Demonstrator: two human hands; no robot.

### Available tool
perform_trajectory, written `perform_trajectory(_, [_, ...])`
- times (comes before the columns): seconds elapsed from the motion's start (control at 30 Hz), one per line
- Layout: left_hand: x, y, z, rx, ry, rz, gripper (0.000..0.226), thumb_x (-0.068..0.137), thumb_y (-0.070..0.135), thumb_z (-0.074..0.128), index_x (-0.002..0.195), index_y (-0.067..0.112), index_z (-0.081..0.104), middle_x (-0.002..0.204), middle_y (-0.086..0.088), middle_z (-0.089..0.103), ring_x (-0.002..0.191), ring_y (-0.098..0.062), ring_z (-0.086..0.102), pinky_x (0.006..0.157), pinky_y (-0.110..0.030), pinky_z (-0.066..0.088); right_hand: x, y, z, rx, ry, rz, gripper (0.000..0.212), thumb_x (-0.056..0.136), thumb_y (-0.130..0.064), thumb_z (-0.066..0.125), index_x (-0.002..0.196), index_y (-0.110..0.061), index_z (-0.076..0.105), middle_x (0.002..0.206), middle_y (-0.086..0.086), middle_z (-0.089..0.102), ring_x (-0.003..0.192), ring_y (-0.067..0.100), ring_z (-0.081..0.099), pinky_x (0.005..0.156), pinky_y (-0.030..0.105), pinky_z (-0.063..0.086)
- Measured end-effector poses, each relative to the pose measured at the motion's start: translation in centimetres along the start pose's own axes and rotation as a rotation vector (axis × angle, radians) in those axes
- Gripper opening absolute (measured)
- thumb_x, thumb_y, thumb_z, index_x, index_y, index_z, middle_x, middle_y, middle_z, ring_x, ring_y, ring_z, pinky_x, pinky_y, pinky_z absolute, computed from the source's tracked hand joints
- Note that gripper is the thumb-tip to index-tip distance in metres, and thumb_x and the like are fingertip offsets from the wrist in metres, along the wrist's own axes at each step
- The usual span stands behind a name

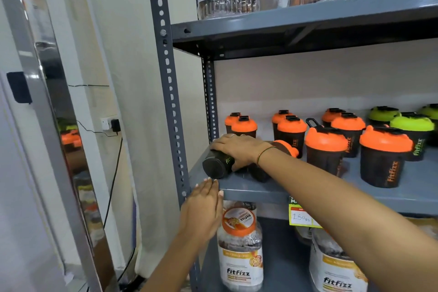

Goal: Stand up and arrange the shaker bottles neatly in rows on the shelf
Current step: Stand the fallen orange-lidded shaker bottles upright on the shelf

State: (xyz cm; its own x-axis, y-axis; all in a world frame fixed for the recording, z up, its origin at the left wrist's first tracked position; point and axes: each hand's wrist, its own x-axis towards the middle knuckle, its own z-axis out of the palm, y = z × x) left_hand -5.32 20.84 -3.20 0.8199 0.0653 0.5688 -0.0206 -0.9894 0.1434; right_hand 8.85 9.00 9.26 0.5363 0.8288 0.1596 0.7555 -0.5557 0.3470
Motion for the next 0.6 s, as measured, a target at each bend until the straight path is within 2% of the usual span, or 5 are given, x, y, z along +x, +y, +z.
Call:
perform_trajectory(0.23, [0.1,-0.3,-0.1,0.003,-0.032,0.018,0.049,0.1,0.039,0.026,0.142,0.017,0.038,0.148,-0.002,0.043,0.135,-0.016,0.041,0.112,-0.03,0.029,0.3,-0.6,0.2,-0.016,0.054,0.045,0.086,0.063,-0.032,0.081,0.137,-0.032,0.038,0.134,0.001,0.046,0.119,0.031,0.047,0.083,0.054,0.052])
perform_trajectory(0.33, [0.2,-0.3,-0.1,-0.005,-0.039,0.019,0.05,0.1,0.039,0.023,0.142,0.017,0.038,0.148,-0.003,0.043,0.135,-0.015,0.04,0.113,-0.03,0.028,-0.2,-1.0,0.1,-0.056,0.082,0.067,0.087,0.062,-0.033,0.081,0.138,-0.032,0.038,0.135,0.002,0.044,0.121,0.03,0.045,0.083,0.053,0.051])
perform_trajectory(0.43, [0.4,-0.2,-0.1,-0.036,-0.038,0.012,0.05,0.1,0.038,0.023,0.14,0.015,0.041,0.147,-0.004,0.044,0.135,-0.016,0.041,0.115,-0.032,0.03,-1.2,-1.3,-0.2,-0.199,0.127,0.068,0.084,0.065,-0.029,0.08,0.139,-0.029,0.039,0.136,0.005,0.042,0.123,0.032,0.041,0.082,0.053,0.05])
perform_trajectory(0.6, [0.3,-0.1,-0.3,-0.03,-0.039,0.03,0.05,0.1,0.037,0.024,0.141,0.013,0.039,0.148,-0.006,0.043,0.136,-0.017,0.038,0.116,-0.03,0.025,-2.4,-2.4,-1.5,-0.47,0.252,-0.013,0.051,0.085,-0.01,0.058,0.134,-0.02,0.048,0.137,0.014,0.044,0.123,0.037,0.043,0.083,0.052,0.046])
